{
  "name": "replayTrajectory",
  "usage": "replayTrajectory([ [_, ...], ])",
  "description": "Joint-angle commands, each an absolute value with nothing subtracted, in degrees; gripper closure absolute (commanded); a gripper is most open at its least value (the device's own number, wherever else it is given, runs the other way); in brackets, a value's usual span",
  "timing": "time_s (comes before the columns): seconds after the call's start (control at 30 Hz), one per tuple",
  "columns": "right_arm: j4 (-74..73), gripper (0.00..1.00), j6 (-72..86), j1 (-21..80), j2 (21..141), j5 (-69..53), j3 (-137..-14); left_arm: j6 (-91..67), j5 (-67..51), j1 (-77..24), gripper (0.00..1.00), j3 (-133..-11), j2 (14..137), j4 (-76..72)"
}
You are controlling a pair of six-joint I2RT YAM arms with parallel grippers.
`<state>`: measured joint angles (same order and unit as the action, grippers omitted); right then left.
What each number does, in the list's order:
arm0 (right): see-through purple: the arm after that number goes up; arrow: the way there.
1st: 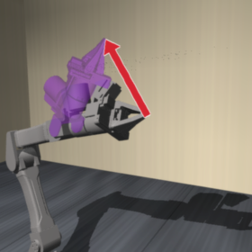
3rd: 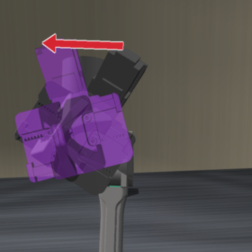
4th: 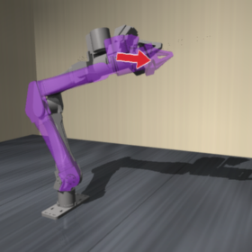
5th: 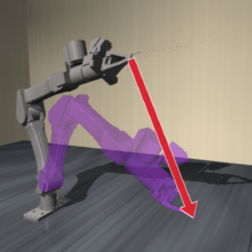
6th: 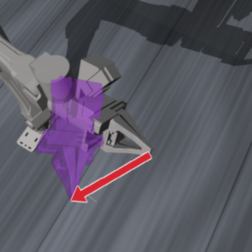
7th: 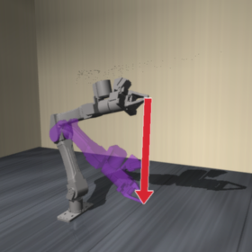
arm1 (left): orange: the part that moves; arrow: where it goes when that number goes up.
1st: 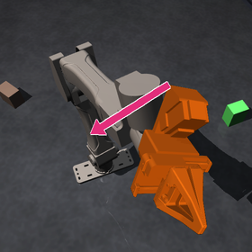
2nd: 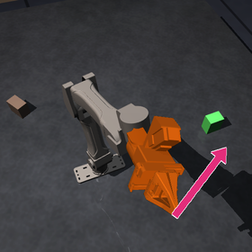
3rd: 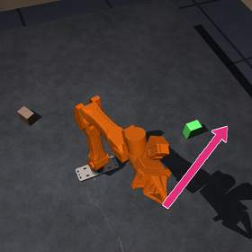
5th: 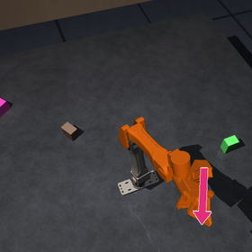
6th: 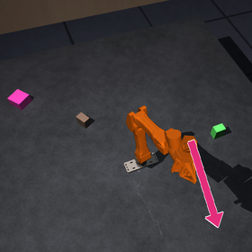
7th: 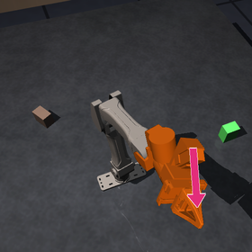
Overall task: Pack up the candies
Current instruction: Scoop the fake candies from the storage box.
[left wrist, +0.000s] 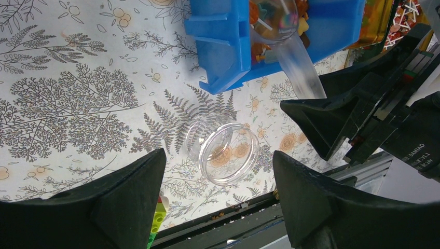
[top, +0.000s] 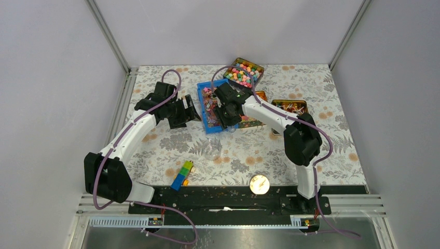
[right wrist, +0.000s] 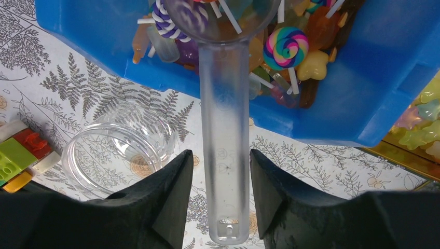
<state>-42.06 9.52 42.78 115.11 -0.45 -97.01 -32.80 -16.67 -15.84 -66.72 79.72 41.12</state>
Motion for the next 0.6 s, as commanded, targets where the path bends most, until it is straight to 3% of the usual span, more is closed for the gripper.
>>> replayTrajectory([
  [0.0,-41.96,0.48,10.24,43.37,114.83,2.60,-100.44,-31.82,-18.26,-15.64,0.23,-67.39,78.87,40.78],
  [0.1,-42.46,0.54,9.97,43.36,114.67,3.40,-100.94,-31.88,-18.11,-15.64,0.23,-67.09,78.51,40.78],
  [0.17,-42.51,0.68,10.02,43.42,114.32,2.90,-100.75,-31.90,-18.13,-15.64,0.23,-67.05,78.56,40.78],
  [0.23,-42.49,0.75,9.69,43.37,114.39,2.68,-100.50,-31.95,-18.11,-15.64,0.23,-66.99,78.57,40.78],
  [0.43,-44.94,0.57,9.30,43.41,116.36,4.02,-101.34,-31.99,-18.15,-15.64,0.23,-67.16,78.66,40.83],
  [0.5,-44.92,0.57,9.35,43.39,116.49,3.76,-101.25,-31.99,-18.12,-15.64,0.23,-67.03,78.51,40.79],
  [0.57,-44.93,0.67,9.33,43.37,116.46,3.43,-101.16,-31.99,-17.96,-15.64,0.23,-66.86,78.25,40.83],
])
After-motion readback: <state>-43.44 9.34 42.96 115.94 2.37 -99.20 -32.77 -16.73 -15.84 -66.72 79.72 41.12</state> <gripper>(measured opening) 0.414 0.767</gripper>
